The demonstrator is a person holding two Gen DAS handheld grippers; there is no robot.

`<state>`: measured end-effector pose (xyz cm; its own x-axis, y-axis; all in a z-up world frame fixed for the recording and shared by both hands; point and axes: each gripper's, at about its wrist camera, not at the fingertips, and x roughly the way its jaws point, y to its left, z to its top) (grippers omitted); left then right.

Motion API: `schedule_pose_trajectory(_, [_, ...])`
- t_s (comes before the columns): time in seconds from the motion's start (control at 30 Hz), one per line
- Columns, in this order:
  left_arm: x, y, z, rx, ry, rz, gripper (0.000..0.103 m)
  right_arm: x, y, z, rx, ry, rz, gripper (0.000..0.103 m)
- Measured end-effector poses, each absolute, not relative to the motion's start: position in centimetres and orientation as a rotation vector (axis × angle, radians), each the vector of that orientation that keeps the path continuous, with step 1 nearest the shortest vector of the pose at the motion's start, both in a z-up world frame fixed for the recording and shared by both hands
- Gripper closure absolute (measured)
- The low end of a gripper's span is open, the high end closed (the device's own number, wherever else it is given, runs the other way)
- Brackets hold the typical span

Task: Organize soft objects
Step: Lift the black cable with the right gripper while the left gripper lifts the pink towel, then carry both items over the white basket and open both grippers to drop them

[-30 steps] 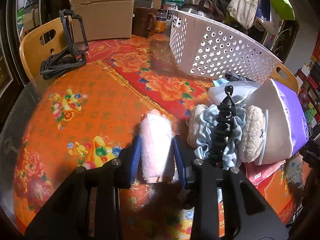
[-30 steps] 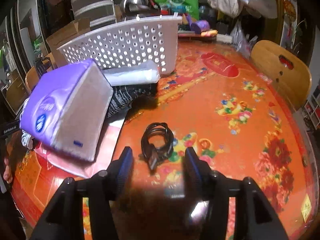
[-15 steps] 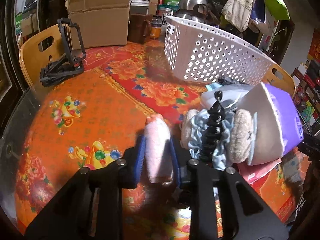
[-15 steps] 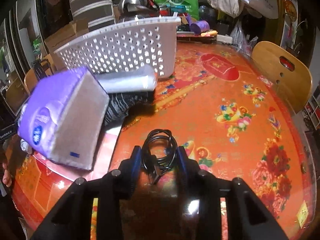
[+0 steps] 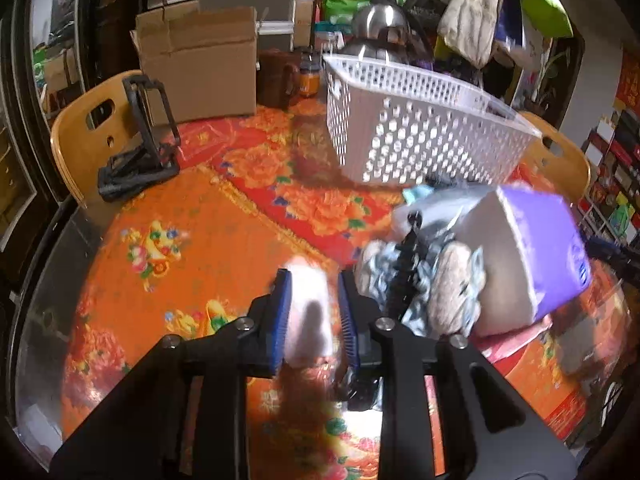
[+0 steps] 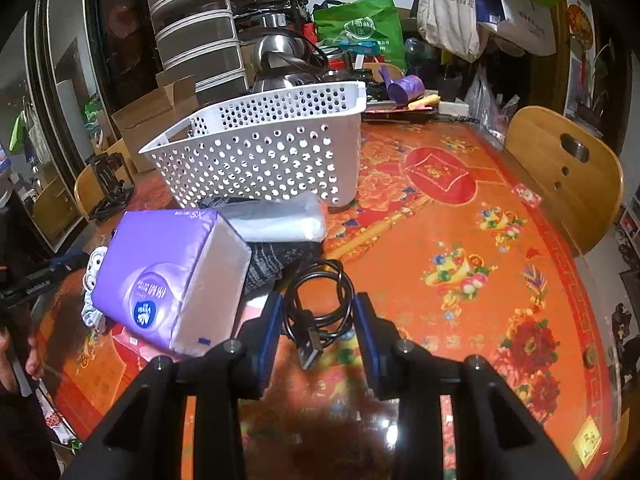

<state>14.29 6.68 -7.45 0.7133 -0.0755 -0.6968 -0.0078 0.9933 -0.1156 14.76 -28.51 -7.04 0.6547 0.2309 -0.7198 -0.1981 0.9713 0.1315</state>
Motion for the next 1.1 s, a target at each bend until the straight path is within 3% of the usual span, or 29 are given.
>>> schedule_pose_trajectory(0.03, [14.4,6.7,-7.9,-0.106,0.791,-0.039,0.045,14.7,-28.6,-7.1,0.045,0.824,0.245,0.068])
schedule_pose_trajectory(0.07, [14.5,6.7,-8.3,-0.1,0.8,-0.041,0.039,14.6,-28.6,-7.2,0.047,0.824,0.245,0.068])
schedule_pose_trajectory(0.23, [15.5,6.7,-10.6,-0.08,0.854,-0.007,0.039,14.3,-29.2,-7.1,0.057,0.816,0.244,0.068])
schedule_pose_trajectory(0.3, [16.0,6.9,-11.4,-0.098,0.878,-0.004,0.045,14.3,-29.3,-7.1,0.057,0.817,0.241,0.068])
schedule_pose_trajectory(0.33, [16.3,7.0,-11.7,-0.1,0.889,0.002,0.066,14.3,-29.3,-7.1,0.057,0.817,0.24,0.068])
schedule_pose_trajectory(0.37, [16.5,7.1,-12.1,-0.103,0.899,0.007,0.073,14.4,-29.4,-7.1,0.059,0.817,0.239,0.068])
schedule_pose_trajectory(0.63, [16.0,6.8,-10.9,-0.103,0.873,0.003,0.073,14.7,-29.6,-5.8,0.074,0.792,0.251,0.068])
schedule_pose_trajectory(0.87, [18.1,5.6,-3.1,-0.078,0.771,-0.033,0.073,18.1,-27.4,-0.5,0.036,0.708,0.293,0.068])
schedule_pose_trajectory(1.1, [24.5,4.0,4.1,-0.095,0.732,-0.094,0.073,27.6,-25.5,1.7,-0.007,0.711,0.284,0.068])
